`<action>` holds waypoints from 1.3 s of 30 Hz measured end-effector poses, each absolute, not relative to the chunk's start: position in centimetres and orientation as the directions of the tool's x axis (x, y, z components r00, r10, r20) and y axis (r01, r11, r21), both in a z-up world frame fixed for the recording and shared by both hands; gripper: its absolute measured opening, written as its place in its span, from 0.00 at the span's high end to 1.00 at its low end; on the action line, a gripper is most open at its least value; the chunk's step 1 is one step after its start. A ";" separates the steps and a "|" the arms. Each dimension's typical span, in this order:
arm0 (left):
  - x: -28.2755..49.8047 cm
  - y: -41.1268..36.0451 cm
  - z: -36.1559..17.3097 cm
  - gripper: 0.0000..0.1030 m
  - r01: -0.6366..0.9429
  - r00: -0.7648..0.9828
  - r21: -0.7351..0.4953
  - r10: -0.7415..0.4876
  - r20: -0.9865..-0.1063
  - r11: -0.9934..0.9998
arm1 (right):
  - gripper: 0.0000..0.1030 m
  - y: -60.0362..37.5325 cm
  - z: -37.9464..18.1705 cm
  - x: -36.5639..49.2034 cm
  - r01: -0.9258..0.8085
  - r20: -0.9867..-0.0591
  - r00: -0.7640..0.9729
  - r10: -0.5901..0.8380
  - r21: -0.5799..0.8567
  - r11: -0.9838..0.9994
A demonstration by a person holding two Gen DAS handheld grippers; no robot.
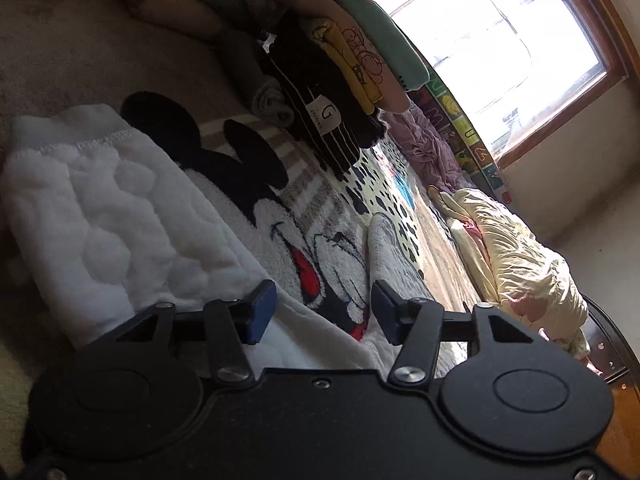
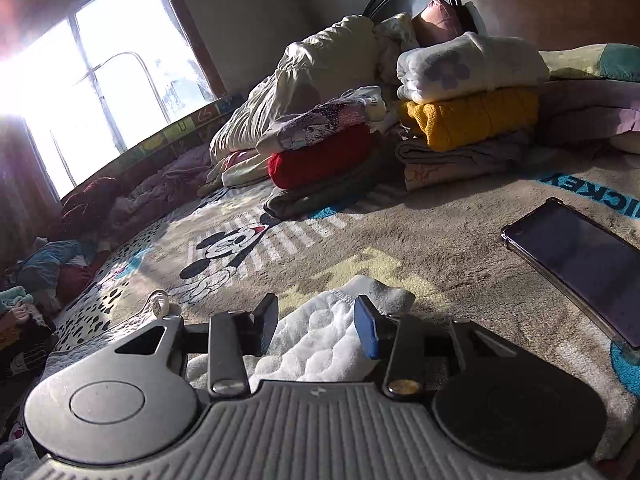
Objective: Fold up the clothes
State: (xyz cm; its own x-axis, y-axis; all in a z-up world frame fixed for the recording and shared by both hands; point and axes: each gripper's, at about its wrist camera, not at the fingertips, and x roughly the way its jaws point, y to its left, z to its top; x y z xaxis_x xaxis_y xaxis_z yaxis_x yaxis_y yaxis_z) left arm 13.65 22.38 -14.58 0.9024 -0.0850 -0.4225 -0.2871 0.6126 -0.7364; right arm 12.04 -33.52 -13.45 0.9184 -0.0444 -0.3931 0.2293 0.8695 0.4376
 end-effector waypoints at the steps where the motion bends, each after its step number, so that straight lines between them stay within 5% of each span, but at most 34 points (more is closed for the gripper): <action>1: 13.3 23.4 -14.7 0.48 -0.306 0.908 -0.745 -0.055 -0.416 0.593 | 0.57 -32.8 -13.6 11.9 0.205 -0.400 0.916 -0.012 0.443 0.873; 7: 10.7 28.4 -14.6 0.48 -0.363 0.923 -0.789 0.075 -0.377 0.496 | 0.51 -30.8 -14.3 11.6 0.162 -0.432 0.898 0.079 0.493 0.855; 12: 7.4 30.9 -13.7 0.37 -0.426 0.904 -0.788 0.233 -0.357 0.445 | 0.49 -33.1 -15.1 11.0 0.241 -0.462 0.885 0.059 0.563 0.790; 18: 7.5 27.0 -11.4 0.37 -0.266 0.962 -0.785 0.102 -0.253 0.560 | 0.49 -34.4 -16.6 9.3 0.295 -0.486 0.867 0.112 0.680 0.671; 22: 9.8 20.6 -10.4 0.37 -0.159 0.964 -0.739 -0.059 -0.259 0.654 | 0.48 -32.4 -16.7 8.9 0.239 -0.481 0.853 0.202 0.705 0.668; 31: 12.1 3.7 -8.6 0.37 0.130 0.830 -0.564 -0.400 -0.387 0.816 | 0.47 -26.9 -17.3 10.9 0.114 -0.466 0.791 0.397 0.750 0.652; 39: 19.2 -4.4 -6.9 0.37 0.208 0.761 -0.392 -0.400 -0.511 0.896 | 0.45 -25.3 -16.5 12.3 0.026 -0.430 0.825 0.366 0.677 0.735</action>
